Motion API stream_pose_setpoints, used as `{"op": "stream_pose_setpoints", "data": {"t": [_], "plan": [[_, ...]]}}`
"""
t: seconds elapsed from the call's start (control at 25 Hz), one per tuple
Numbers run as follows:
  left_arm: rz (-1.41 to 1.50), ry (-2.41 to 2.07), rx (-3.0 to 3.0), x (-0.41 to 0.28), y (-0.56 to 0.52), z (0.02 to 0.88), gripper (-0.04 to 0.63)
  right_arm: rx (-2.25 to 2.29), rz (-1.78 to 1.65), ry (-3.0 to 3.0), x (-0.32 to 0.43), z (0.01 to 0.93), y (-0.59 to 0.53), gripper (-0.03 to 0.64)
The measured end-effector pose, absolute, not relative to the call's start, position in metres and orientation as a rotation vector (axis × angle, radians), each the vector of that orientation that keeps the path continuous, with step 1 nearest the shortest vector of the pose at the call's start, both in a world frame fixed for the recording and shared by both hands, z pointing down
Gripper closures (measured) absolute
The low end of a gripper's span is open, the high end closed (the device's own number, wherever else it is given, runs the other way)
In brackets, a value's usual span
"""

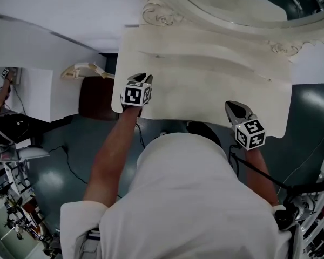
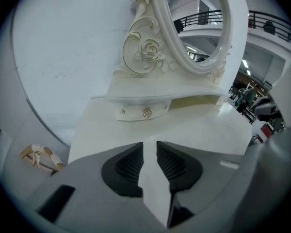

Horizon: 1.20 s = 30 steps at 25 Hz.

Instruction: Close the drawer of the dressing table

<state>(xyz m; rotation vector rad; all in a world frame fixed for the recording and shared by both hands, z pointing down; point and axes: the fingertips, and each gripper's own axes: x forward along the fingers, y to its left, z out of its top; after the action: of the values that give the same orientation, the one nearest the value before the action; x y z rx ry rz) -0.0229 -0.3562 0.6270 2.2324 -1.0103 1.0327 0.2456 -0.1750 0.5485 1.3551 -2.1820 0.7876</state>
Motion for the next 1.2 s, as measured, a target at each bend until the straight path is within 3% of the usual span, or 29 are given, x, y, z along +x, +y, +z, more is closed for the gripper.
{"op": "stream_pose_setpoints", "data": {"t": [0.32,1.2], "plan": [[0.888,-0.926,2.342,-0.065,-0.294,0.582,0.589,1.375,0.731,-2.176,0.180,0.537,-0.143,0.615],[0.607,-0.573,2.616,-0.144,-0.095,0.494,0.592,1.451,0.672,-2.135,0.038,0.529,-0.014,0.615]]}}
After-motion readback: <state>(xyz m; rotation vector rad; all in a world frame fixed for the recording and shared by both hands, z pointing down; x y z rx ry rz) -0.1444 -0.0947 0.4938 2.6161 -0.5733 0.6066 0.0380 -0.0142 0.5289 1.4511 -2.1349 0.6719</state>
